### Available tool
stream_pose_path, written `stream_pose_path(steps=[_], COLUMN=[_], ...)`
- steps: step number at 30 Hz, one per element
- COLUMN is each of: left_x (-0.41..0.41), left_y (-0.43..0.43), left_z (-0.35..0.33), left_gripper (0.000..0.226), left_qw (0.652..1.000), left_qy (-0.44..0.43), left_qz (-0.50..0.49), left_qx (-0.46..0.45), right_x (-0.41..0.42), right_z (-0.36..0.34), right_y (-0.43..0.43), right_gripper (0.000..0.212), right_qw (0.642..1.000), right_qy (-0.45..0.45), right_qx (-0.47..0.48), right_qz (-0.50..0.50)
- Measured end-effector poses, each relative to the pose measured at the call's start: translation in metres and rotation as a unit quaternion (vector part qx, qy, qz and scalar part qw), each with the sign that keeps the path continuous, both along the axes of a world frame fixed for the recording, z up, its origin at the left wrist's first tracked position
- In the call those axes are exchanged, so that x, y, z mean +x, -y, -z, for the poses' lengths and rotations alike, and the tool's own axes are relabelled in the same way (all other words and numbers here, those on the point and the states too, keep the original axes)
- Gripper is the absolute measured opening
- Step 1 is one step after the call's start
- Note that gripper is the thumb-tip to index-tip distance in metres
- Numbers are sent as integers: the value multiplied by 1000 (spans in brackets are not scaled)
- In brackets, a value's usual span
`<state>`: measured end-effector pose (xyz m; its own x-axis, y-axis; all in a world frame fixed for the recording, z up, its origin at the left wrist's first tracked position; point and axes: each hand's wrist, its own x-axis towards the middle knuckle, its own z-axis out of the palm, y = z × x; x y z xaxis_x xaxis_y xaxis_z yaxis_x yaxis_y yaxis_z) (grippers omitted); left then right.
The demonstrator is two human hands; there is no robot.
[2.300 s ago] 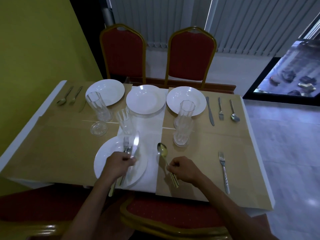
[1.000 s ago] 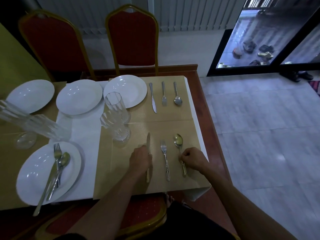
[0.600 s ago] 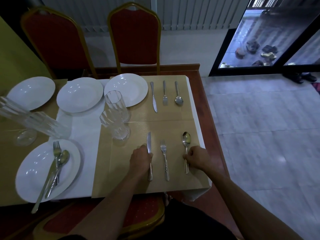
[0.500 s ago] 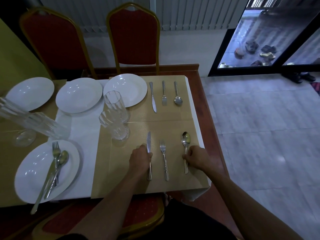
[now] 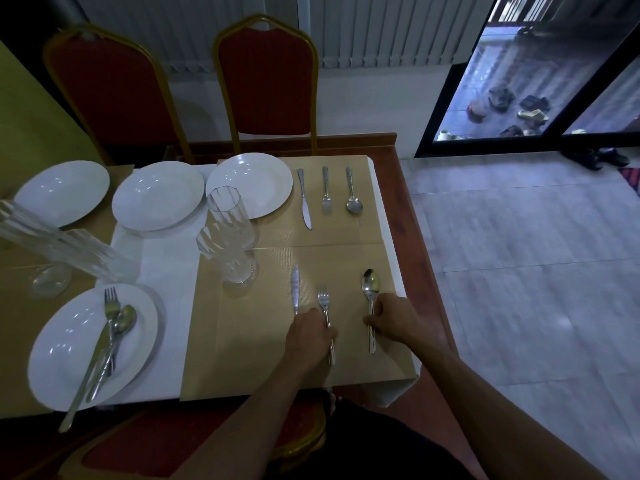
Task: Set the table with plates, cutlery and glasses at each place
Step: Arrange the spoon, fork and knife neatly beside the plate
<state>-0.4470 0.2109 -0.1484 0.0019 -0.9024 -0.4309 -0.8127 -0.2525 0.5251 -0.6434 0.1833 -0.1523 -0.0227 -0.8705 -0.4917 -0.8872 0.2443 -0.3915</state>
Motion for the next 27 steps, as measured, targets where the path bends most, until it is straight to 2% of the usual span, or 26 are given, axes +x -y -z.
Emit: stream_pose_path(steps=[16,27], left_x=[-18,-29], left_y=[17,13], left_z=[5,7], left_gripper=[19,15], left_qw=[1000,999], left_qy=[10,-14], left_qz=[1,-4], left_qx=[-27,-33], right_x=[2,7], right_z=[-2,-2], right_y=[-3,3], right_gripper=[28,31], right_qw=[998,999], right_qy=[46,11], right_qx=[-8,23], right_qz=[31,30])
